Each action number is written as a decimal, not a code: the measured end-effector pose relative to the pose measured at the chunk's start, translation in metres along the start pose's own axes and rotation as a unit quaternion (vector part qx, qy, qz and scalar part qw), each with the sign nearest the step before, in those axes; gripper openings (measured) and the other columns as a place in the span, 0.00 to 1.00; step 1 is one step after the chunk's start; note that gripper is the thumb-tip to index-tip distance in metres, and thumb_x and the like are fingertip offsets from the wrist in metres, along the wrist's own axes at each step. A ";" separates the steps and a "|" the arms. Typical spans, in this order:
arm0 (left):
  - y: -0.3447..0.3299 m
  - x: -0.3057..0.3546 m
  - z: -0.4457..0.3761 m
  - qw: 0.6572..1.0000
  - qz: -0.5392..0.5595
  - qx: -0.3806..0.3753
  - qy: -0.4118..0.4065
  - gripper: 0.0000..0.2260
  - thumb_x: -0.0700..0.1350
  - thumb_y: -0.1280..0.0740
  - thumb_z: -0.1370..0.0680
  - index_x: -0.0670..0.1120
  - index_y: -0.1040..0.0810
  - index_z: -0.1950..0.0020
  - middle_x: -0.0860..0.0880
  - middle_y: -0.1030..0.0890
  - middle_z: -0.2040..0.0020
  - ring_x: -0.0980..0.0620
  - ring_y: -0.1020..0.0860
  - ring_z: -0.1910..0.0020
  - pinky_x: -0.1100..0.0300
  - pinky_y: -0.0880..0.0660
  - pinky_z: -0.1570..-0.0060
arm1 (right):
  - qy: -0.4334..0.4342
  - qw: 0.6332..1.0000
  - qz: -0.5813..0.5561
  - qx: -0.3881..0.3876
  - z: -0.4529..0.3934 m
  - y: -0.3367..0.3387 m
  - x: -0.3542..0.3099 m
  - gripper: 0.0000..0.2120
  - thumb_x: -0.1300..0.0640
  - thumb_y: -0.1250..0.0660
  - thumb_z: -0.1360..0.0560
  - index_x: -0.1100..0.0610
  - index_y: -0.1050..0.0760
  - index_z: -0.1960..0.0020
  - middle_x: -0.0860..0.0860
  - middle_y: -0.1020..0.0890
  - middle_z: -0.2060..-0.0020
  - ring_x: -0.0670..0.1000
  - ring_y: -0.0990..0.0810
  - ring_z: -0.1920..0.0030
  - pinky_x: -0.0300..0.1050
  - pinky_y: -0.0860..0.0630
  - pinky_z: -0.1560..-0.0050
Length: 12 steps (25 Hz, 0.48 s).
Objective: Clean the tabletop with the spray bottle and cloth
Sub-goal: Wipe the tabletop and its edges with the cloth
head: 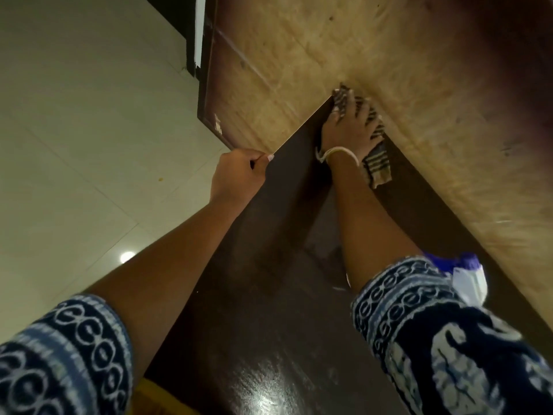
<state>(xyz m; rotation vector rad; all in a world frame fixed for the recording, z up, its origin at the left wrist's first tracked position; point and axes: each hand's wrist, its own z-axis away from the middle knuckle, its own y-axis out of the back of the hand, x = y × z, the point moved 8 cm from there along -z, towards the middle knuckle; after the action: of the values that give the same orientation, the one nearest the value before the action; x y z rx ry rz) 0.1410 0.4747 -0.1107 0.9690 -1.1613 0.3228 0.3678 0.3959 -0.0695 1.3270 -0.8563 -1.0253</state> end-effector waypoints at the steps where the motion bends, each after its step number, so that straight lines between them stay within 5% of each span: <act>1: 0.001 0.002 0.001 1.000 0.004 -0.001 -0.001 0.20 0.49 0.34 0.20 0.54 0.33 0.72 0.58 0.32 0.75 0.56 0.32 0.76 0.66 0.42 0.71 | 0.045 0.999 0.005 -0.004 0.012 -0.006 -0.008 0.27 0.43 0.51 0.19 0.41 0.51 0.21 0.49 0.49 0.20 0.61 0.53 0.21 0.68 0.51 0.26; 5: 0.004 -0.009 0.007 0.999 0.025 -0.022 0.035 0.21 0.51 0.35 0.20 0.45 0.28 0.71 0.51 0.30 0.75 0.54 0.30 0.73 0.59 0.37 0.69 | 0.261 0.965 0.022 -0.026 0.118 -0.032 -0.032 0.25 0.43 0.48 0.21 0.39 0.41 0.24 0.46 0.45 0.21 0.60 0.50 0.21 0.68 0.49 0.28; 7: 0.009 -0.019 0.014 0.999 0.027 -0.033 0.031 0.20 0.53 0.35 0.20 0.41 0.21 0.67 0.46 0.22 0.71 0.52 0.24 0.69 0.56 0.29 0.65 | 0.300 0.953 0.020 -0.023 0.121 -0.029 -0.027 0.25 0.41 0.48 0.22 0.38 0.40 0.24 0.45 0.43 0.21 0.60 0.49 0.21 0.70 0.51 0.28; 9: 0.013 -0.023 0.022 0.999 0.027 -0.032 0.010 0.19 0.54 0.36 0.20 0.41 0.15 0.56 0.45 0.16 0.62 0.50 0.19 0.63 0.52 0.22 0.59 | 0.221 0.975 0.025 -0.021 0.081 -0.026 -0.010 0.26 0.40 0.48 0.21 0.38 0.43 0.24 0.46 0.45 0.21 0.60 0.50 0.21 0.71 0.55 0.28; 12: 0.015 -0.023 0.023 0.999 0.019 -0.019 -0.016 0.20 0.56 0.38 0.20 0.41 0.15 0.54 0.44 0.16 0.61 0.49 0.19 0.63 0.46 0.22 0.60 | -0.004 1.000 0.002 -0.026 0.021 -0.018 0.032 0.28 0.39 0.50 0.21 0.38 0.49 0.22 0.49 0.50 0.20 0.63 0.54 0.21 0.73 0.57 0.28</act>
<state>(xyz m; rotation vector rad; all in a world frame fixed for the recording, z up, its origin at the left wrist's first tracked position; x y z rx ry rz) 0.1072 0.4712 -0.1225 0.9222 -1.2135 0.3157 0.3568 0.3595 -0.0881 1.2775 -0.8311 -1.0437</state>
